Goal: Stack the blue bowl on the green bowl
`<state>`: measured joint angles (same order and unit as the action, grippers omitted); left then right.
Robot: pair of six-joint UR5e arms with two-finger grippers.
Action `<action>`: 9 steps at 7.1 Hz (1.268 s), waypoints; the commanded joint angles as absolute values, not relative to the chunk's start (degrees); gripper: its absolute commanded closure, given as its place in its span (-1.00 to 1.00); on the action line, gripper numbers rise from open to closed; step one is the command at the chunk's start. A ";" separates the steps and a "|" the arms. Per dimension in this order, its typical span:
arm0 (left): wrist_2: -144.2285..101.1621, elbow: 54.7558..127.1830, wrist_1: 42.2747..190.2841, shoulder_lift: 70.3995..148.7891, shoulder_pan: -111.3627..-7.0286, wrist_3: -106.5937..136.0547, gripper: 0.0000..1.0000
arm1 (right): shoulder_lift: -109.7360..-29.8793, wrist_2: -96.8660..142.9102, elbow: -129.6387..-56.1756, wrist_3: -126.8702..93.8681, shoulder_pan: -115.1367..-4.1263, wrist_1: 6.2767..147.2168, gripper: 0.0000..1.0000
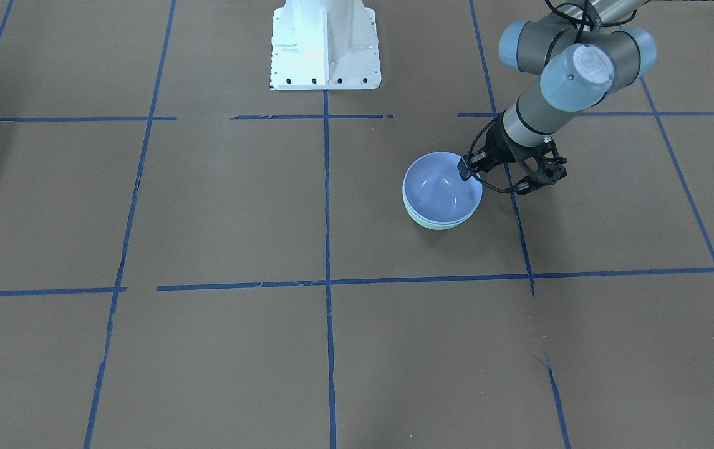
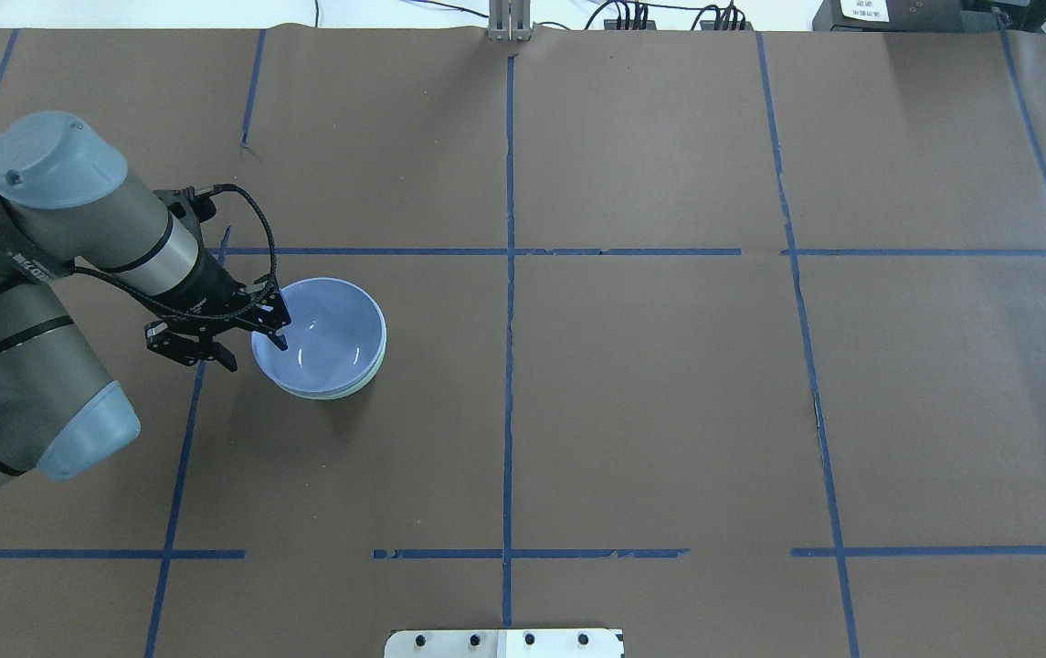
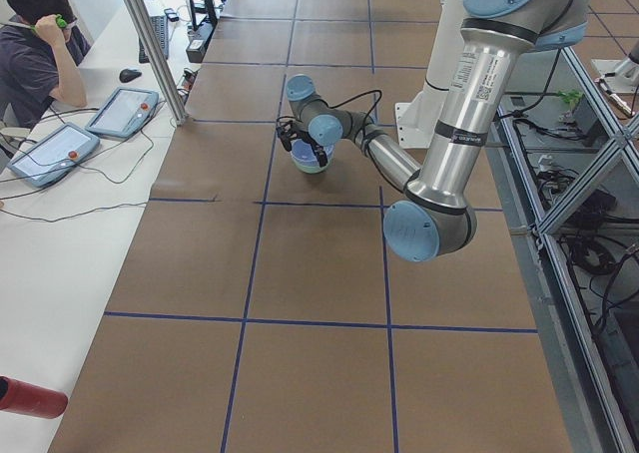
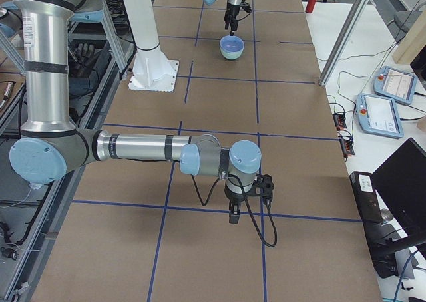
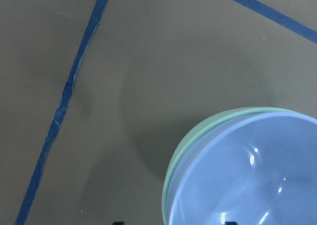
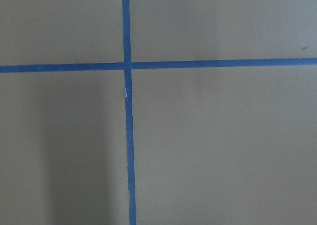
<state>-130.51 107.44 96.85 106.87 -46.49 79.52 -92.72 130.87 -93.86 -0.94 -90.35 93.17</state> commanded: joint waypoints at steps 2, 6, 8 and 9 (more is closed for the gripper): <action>-130.69 108.64 96.42 93.92 -61.64 46.82 -1.00 | -92.72 130.87 -93.87 -0.97 -90.44 93.16 -1.00; -130.52 104.00 96.33 81.05 -83.80 3.95 -1.00 | -92.64 130.87 -93.87 -0.97 -90.35 93.16 -1.00; -130.61 102.04 96.33 79.02 -87.00 -2.80 -1.00 | -92.72 130.87 -93.87 -0.88 -90.35 93.16 -1.00; -130.61 101.87 96.24 78.93 -87.19 -2.55 -1.00 | -92.72 130.87 -93.87 -0.97 -90.35 93.16 -1.00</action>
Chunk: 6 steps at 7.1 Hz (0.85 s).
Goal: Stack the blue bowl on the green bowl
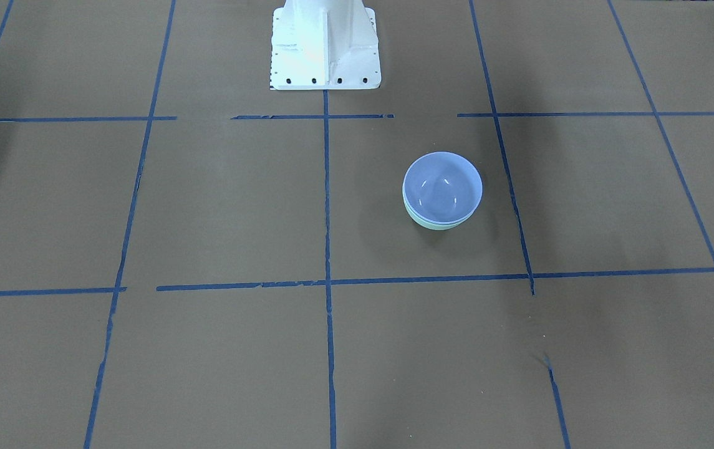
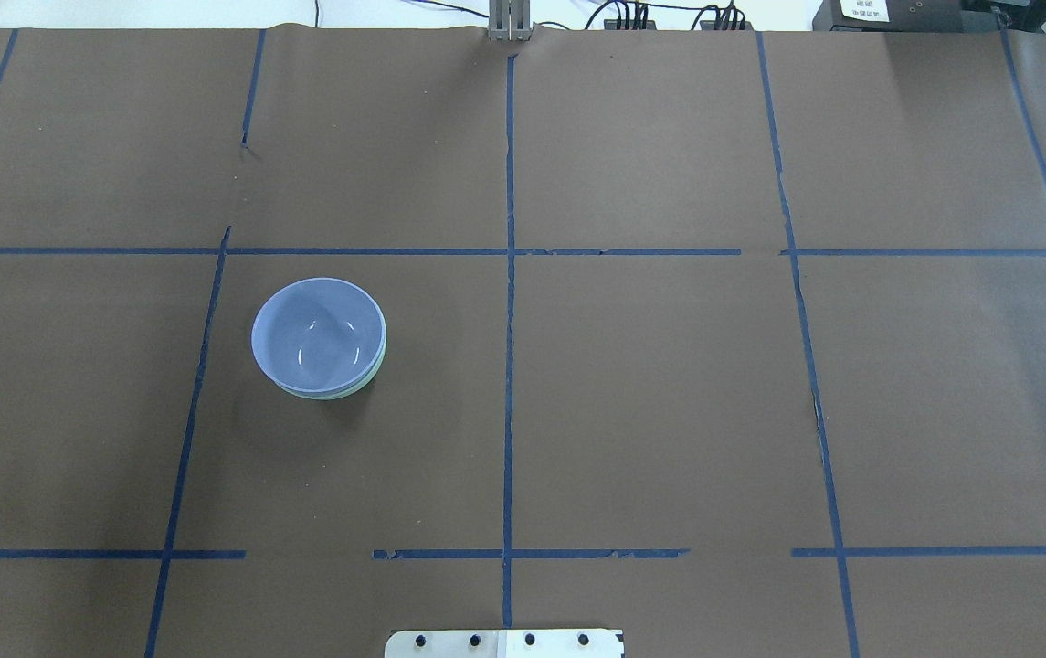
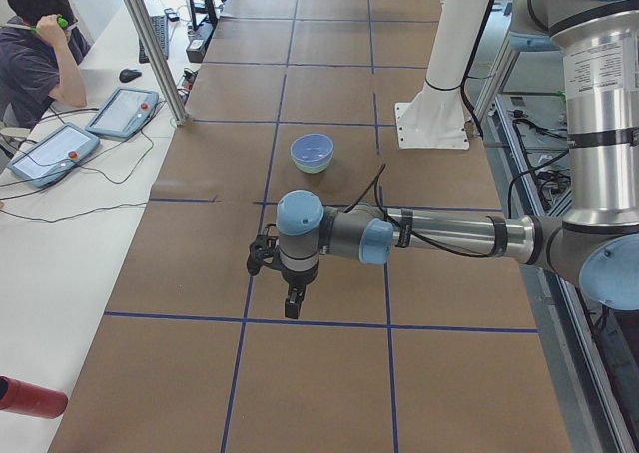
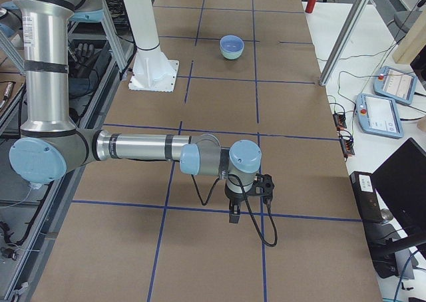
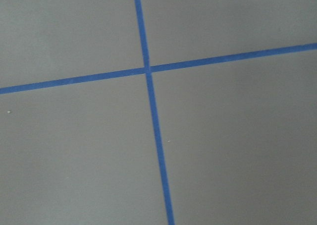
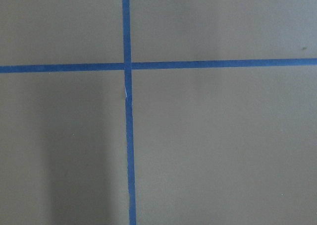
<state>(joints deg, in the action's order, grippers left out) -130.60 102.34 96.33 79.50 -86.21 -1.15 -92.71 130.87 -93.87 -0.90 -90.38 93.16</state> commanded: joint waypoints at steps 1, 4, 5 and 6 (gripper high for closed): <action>-130.26 101.17 96.59 79.10 -87.10 -2.55 -1.00 | -92.72 130.87 -93.87 -0.88 -90.35 93.16 -1.00; -129.99 101.86 96.68 79.19 -87.01 -2.72 -1.00 | -92.72 130.87 -93.87 -0.97 -90.44 93.16 -1.00; -129.99 102.04 96.77 79.19 -87.01 -2.72 -1.00 | -92.72 130.87 -93.87 -0.97 -90.35 93.16 -1.00; -129.99 102.04 96.77 79.10 -87.01 -2.81 -1.00 | -92.72 130.87 -93.87 -0.97 -90.35 93.16 -1.00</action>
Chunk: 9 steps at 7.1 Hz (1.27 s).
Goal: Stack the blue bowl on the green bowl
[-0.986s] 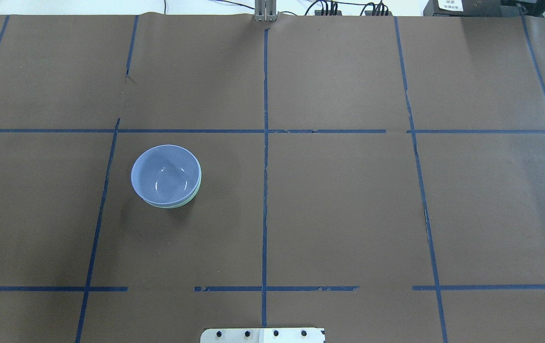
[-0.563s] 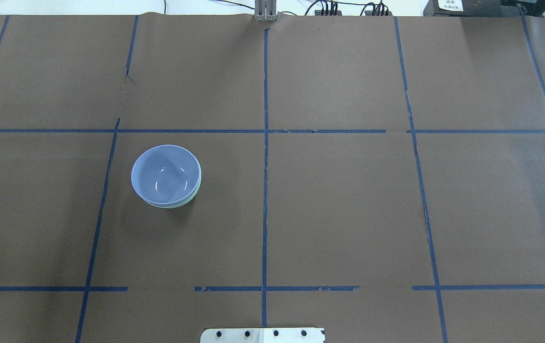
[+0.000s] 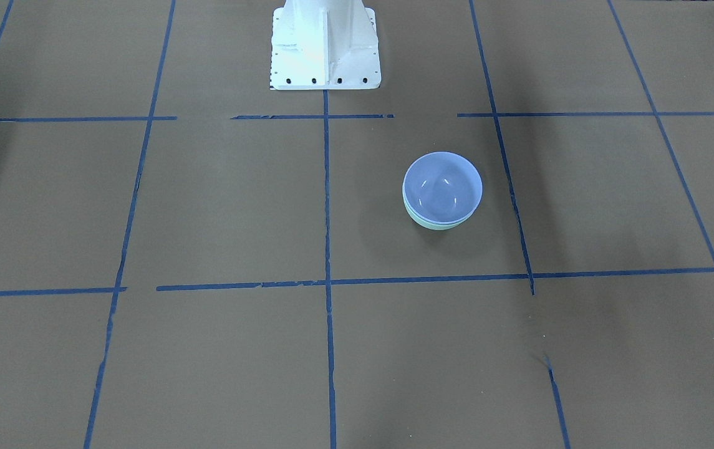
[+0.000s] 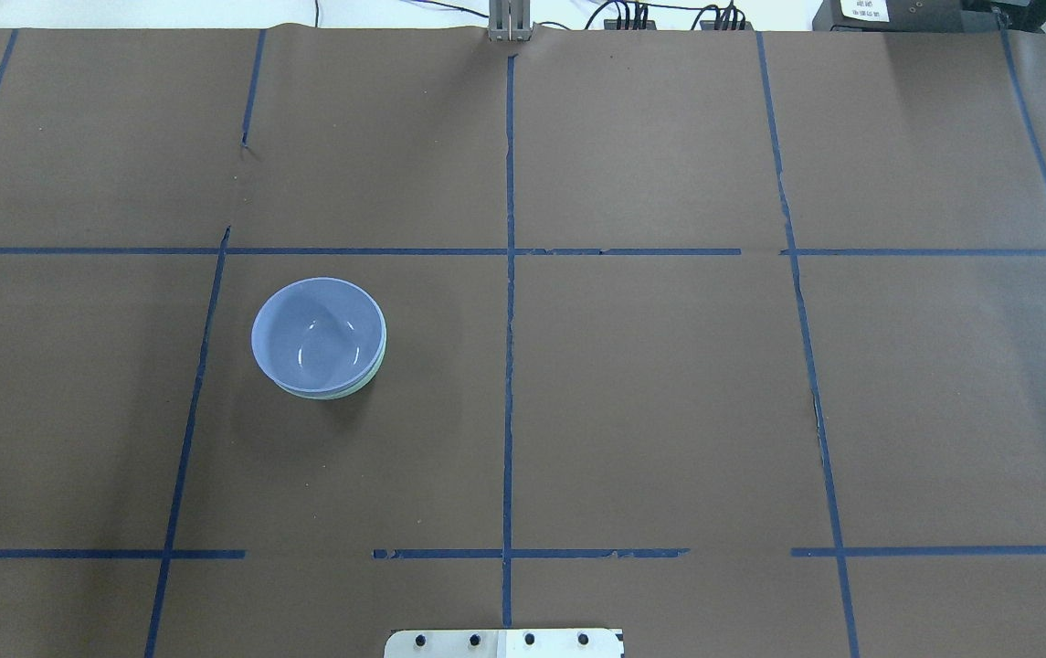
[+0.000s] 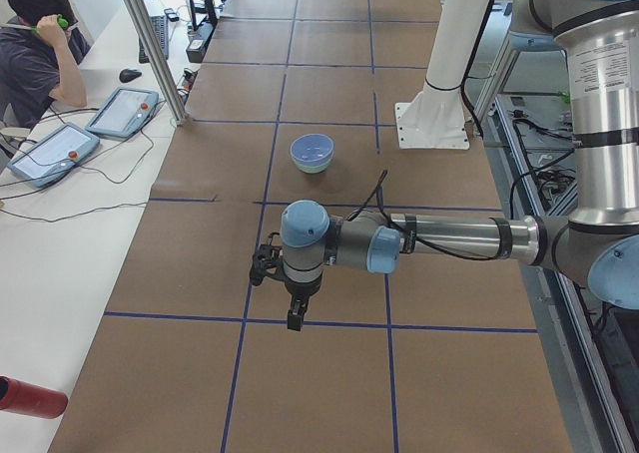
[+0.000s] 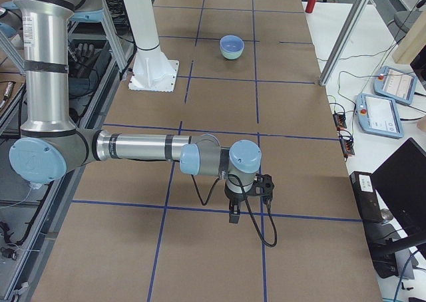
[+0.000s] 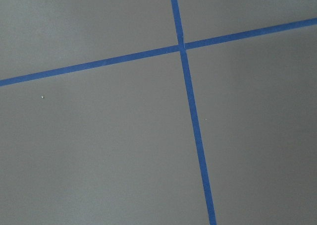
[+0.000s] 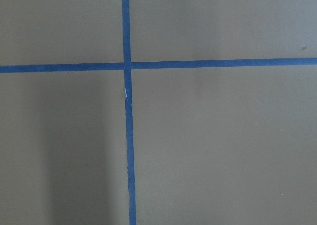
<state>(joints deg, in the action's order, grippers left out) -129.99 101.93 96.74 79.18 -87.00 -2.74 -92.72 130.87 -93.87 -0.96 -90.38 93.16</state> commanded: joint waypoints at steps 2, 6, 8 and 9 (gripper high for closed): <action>-129.99 101.78 96.68 79.10 -87.01 -2.81 -1.00 | -92.72 130.87 -93.87 -0.97 -90.44 93.16 -1.00; -130.17 102.22 96.77 79.19 -87.01 -2.81 -1.00 | -92.72 130.87 -93.87 -0.88 -90.35 93.16 -1.00; -130.17 102.39 96.77 79.19 -87.01 -2.73 -1.00 | -92.72 130.87 -93.87 -0.97 -90.35 93.16 -1.00; -130.34 102.39 96.77 79.19 -87.01 -2.72 -1.00 | -92.72 130.87 -93.87 -0.97 -90.35 93.16 -1.00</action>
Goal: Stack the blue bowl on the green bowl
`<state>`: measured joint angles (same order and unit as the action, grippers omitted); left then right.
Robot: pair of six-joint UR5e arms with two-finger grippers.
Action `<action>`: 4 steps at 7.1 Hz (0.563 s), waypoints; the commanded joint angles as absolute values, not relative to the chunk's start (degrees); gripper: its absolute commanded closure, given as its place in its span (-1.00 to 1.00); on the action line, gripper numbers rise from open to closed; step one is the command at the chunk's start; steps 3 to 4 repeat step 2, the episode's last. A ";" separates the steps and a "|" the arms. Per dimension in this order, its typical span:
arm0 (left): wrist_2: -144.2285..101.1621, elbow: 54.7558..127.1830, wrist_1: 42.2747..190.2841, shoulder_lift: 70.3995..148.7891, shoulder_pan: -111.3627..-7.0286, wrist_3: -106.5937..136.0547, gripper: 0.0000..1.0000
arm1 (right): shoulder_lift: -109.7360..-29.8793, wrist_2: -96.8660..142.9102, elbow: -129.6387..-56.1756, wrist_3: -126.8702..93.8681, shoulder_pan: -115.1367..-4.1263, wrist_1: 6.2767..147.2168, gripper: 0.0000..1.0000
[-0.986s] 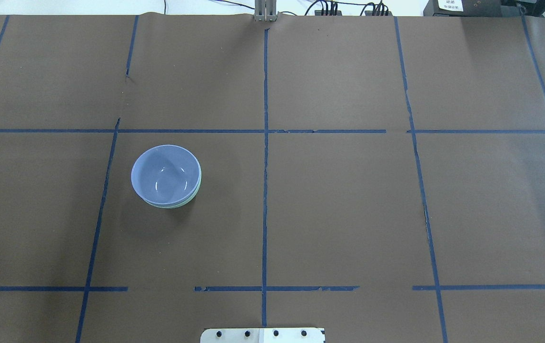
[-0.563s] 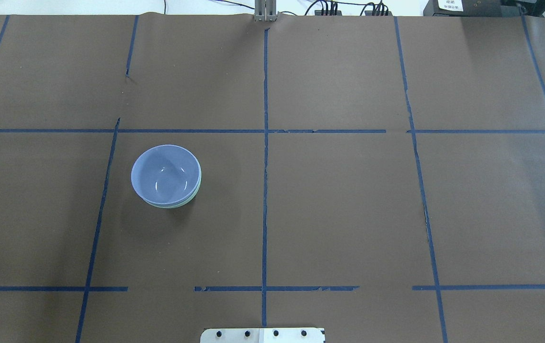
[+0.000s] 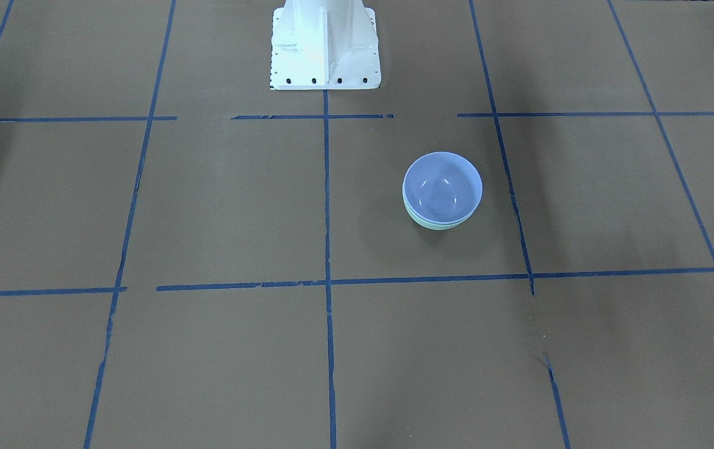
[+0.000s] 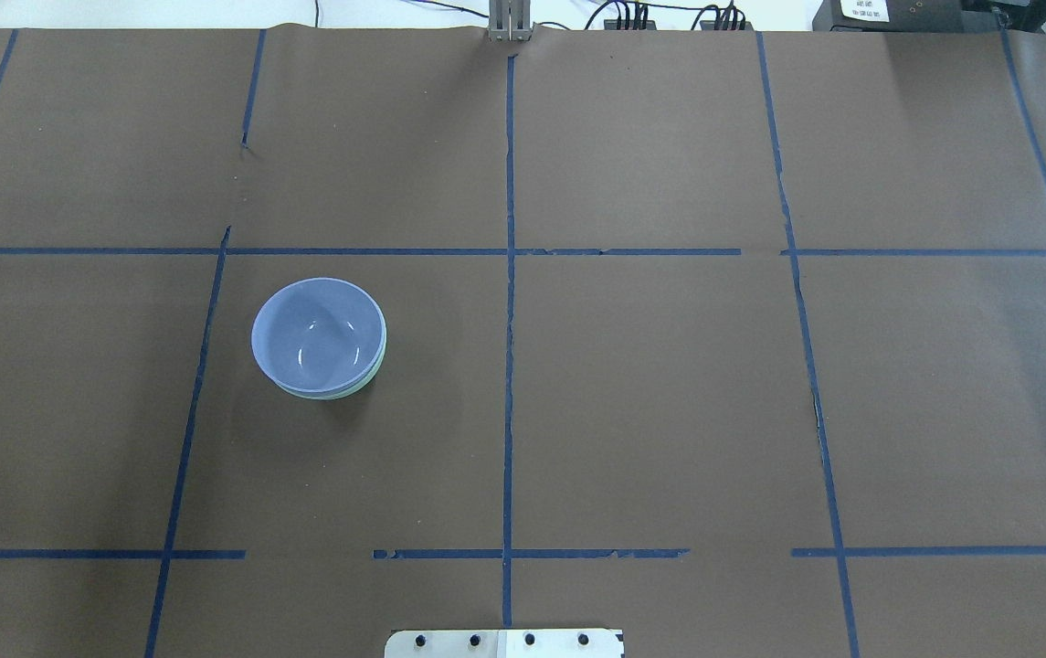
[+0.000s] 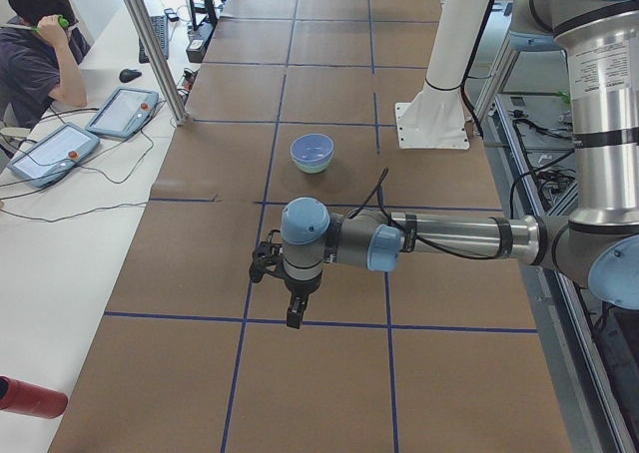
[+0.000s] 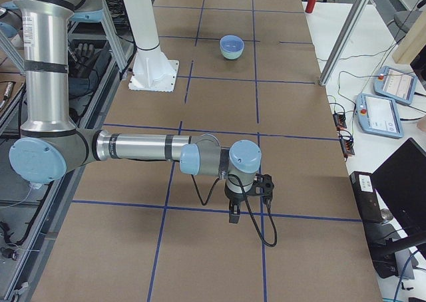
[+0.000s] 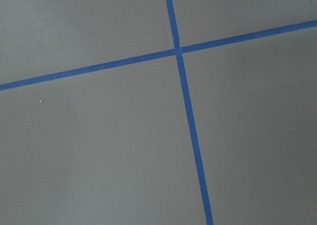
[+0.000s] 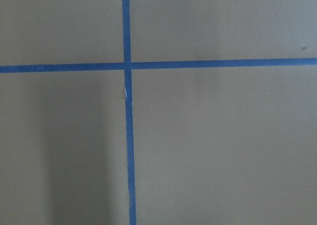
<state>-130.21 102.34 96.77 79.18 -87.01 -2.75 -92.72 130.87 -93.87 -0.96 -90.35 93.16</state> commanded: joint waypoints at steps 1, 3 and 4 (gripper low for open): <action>-130.43 102.31 96.85 79.19 -87.01 -2.72 -1.00 | -92.72 130.87 -93.87 -0.97 -90.35 93.16 -1.00; -130.43 102.13 96.86 79.19 -87.01 -2.81 -1.00 | -92.72 130.87 -93.87 -0.97 -90.35 93.16 -1.00; -130.43 102.13 96.86 79.19 -87.01 -2.81 -1.00 | -92.72 130.87 -93.87 -0.97 -90.35 93.16 -1.00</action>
